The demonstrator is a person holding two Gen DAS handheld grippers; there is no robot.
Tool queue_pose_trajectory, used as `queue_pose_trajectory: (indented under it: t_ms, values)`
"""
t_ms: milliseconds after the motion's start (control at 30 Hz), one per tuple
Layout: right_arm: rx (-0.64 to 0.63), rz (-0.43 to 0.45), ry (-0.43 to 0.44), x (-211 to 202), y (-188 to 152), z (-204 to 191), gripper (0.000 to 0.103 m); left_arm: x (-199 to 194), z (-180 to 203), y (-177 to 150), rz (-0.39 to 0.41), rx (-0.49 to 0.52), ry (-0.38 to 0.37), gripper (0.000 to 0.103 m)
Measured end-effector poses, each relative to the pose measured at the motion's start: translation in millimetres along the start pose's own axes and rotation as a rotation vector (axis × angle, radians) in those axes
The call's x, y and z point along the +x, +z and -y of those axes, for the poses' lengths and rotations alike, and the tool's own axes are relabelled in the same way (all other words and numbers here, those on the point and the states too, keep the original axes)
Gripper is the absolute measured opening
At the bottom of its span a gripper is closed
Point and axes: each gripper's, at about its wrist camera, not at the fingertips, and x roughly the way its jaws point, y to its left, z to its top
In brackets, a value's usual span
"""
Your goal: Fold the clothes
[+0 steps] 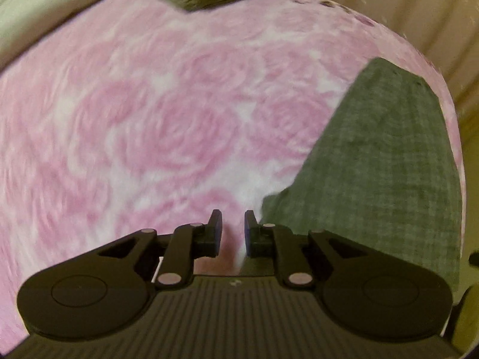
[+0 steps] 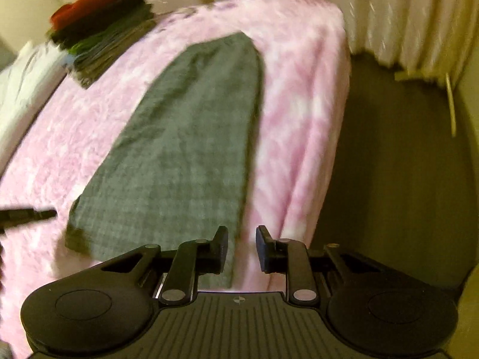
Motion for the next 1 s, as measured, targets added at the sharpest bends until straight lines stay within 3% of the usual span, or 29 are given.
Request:
queue_pose_trajectory:
  t_ms: [67,200,433,533,833,1000]
  values:
    - [-0.056,0.002,-0.023,8.6,-0.2,-16.3,0.035,12.1,16.3,3.0,-0.045,0.058,-0.002,0.011]
    - [-0.117,-0.05,-0.072,37.3,-16.3,-33.0,0.035,35.0,46.3,6.5,-0.132,0.158,0.006,0.014]
    - [-0.025,-0.136,-0.064,24.9,-31.5,-24.7,0.035,26.7,50.8,-2.7,-0.176,0.123,0.093,0.014]
    - [0.003,-0.098,-0.062,9.0,-20.1,-21.5,0.035,18.7,48.9,-1.6,-0.181,0.108,0.115,0.014]
    - [-0.073,0.119,-0.042,8.8,52.9,-42.4,0.035,11.0,60.9,33.3,-0.089,0.148,0.079,0.012]
    - [-0.2,0.206,-0.044,45.2,81.2,-68.4,0.035,29.1,85.4,60.9,0.056,0.216,-0.085,0.011]
